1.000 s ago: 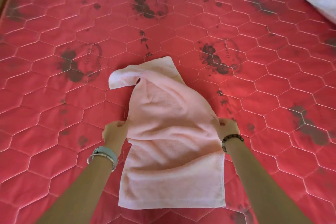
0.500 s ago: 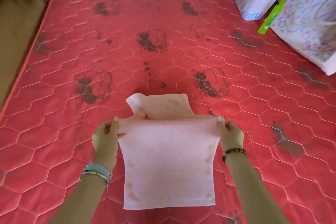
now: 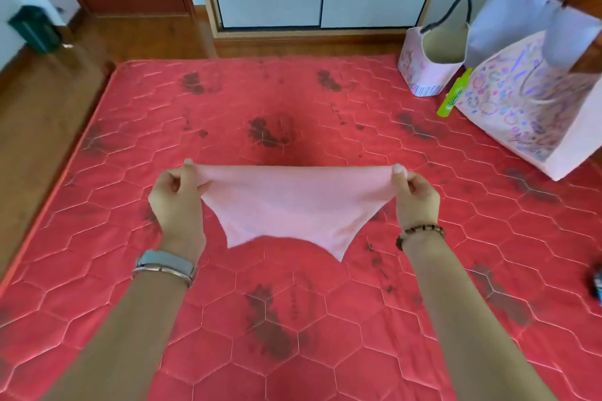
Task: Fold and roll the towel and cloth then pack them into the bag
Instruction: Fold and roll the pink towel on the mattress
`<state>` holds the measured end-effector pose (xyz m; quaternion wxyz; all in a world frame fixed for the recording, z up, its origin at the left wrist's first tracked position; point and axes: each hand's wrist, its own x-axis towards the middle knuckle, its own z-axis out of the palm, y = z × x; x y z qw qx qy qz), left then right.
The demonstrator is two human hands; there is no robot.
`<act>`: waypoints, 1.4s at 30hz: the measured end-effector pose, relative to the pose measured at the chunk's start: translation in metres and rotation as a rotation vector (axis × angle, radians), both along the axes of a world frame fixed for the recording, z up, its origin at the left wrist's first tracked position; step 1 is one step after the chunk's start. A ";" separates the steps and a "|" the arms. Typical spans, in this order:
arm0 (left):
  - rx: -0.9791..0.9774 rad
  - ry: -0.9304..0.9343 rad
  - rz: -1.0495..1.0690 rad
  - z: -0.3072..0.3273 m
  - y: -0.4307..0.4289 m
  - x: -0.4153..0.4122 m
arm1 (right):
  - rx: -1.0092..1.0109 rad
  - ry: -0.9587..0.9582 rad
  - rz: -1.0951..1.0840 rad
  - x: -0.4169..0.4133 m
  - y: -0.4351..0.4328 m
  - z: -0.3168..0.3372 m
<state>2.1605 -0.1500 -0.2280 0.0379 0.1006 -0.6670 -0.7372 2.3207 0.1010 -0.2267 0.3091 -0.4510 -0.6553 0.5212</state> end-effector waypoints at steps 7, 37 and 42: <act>-0.145 -0.080 -0.011 -0.023 -0.015 0.015 | -0.102 0.029 -0.042 0.010 -0.016 -0.024; -0.627 -0.659 -0.147 -0.277 -0.137 0.155 | -0.436 -0.777 0.142 0.139 -0.109 -0.252; -0.659 -0.681 -0.199 -0.276 -0.148 0.167 | -0.438 -0.814 0.132 0.148 -0.116 -0.251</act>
